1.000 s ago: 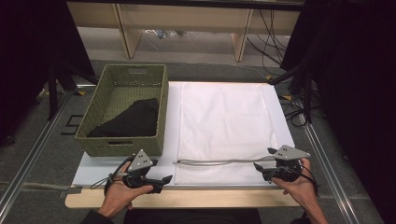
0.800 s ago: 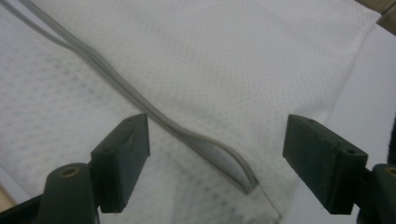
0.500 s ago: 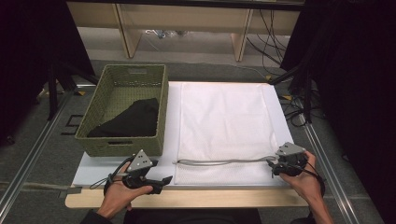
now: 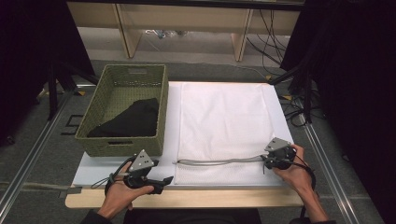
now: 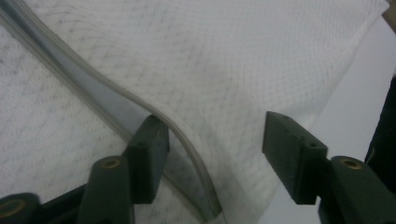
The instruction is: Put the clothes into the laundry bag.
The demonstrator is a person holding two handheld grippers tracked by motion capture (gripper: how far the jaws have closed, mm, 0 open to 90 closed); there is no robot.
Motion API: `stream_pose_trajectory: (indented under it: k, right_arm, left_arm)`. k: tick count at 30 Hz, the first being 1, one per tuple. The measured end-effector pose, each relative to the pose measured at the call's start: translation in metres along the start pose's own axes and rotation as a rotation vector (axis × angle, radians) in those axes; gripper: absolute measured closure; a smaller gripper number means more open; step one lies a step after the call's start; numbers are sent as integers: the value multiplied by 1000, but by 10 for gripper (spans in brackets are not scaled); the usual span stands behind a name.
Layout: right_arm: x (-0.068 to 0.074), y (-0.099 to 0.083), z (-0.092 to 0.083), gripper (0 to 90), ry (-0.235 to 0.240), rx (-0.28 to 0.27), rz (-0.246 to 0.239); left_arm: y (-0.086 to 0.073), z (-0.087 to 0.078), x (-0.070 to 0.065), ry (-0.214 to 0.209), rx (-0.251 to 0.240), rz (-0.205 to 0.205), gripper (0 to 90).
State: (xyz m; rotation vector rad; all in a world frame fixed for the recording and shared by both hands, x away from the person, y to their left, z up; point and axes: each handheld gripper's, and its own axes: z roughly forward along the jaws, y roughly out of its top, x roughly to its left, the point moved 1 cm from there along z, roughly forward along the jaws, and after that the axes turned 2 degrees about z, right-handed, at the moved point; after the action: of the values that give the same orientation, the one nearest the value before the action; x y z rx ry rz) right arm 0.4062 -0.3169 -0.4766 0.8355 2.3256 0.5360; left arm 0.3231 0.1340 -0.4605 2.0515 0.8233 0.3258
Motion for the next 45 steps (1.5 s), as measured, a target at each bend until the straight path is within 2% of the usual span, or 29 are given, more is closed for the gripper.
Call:
stream_pose_trajectory:
  k: [1,3,5,7,9,10,11,13,14,16,17,19,20,22,23,27,29,30,32,33,36,37,38,39,40,41,42,43,45]
  right_arm:
    - [1,5,3,514,37,-15,-35]
    - [2,7,5,534,53,-14,-32]
    - [6,17,9,581,104,-43,-38]
    - [11,25,11,607,125,-58,-96]
    - [14,28,12,621,138,-61,-106]
    - [18,31,13,637,154,-60,-107]
    - [22,38,16,663,177,-81,-162]
    - [25,43,18,685,203,-96,-191]
    - [28,45,18,693,222,-99,-182]
    - [32,50,20,716,235,-107,-199]
    - [32,52,21,724,239,-113,-224]
    - [34,54,23,730,247,-127,-225]
    - [37,55,23,732,261,-117,-220]
    - [40,59,25,747,264,-121,-248]
    - [44,60,25,751,279,-112,-226]
    - [45,62,27,782,274,-93,-249]
    - [46,64,26,815,290,-87,-237]
    - [45,65,26,844,269,-104,-276]
    - [44,67,26,862,258,-115,-287]
    - [45,67,24,870,273,-84,-240]
    - [43,69,24,877,274,-101,-250]
    - [42,70,23,879,248,-117,-259]
    - [40,72,22,882,247,-127,-257]
    - [39,73,21,884,247,-125,-244]
    - [39,73,21,884,247,-125,-244]
    - [37,75,21,885,252,-154,-251]
    - [35,75,21,885,240,-152,-263]
    - [37,76,21,886,253,-153,-241]
    - [35,78,20,888,251,-159,-239]
  left_arm:
    - [1,1,1,6,-2,-3,203]
    - [1,1,0,9,-2,-3,203]
    - [1,2,0,-1,-1,-1,203]
    - [1,2,0,-6,-8,-3,203]
    - [1,2,1,-9,-1,7,203]
    - [1,3,-1,-12,-10,-12,203]
    - [1,3,0,-7,-4,9,203]
    - [1,3,-1,-7,-14,-4,203]
    - [1,4,-1,-10,-16,-5,203]
    - [1,3,-1,-12,-8,2,203]
    - [1,4,-3,-6,-25,-18,203]
    - [2,4,-1,-1,-12,3,203]
    - [2,5,-2,-5,-24,-10,203]
    - [1,4,-1,-3,-23,-10,202]
    - [2,4,0,-11,-29,-7,199]
    - [2,2,0,-4,-15,4,198]
    - [2,1,1,1,0,10,198]
    - [2,3,1,-1,-14,2,199]
    - [2,3,1,2,-15,-2,199]
    - [2,2,2,4,-12,5,199]
    - [3,3,1,0,-27,-11,199]
    - [3,3,2,1,-21,-5,199]
    - [3,1,2,-1,-7,-4,199]
    - [3,3,1,-24,-44,-58,199]
    - [3,3,1,-24,-44,-58,202]
    - [4,3,1,-48,-51,-108,207]
    - [6,3,-1,-34,-52,-86,208]
    - [6,2,-1,-15,-38,-51,208]
    - [6,3,-3,5,-30,-31,207]
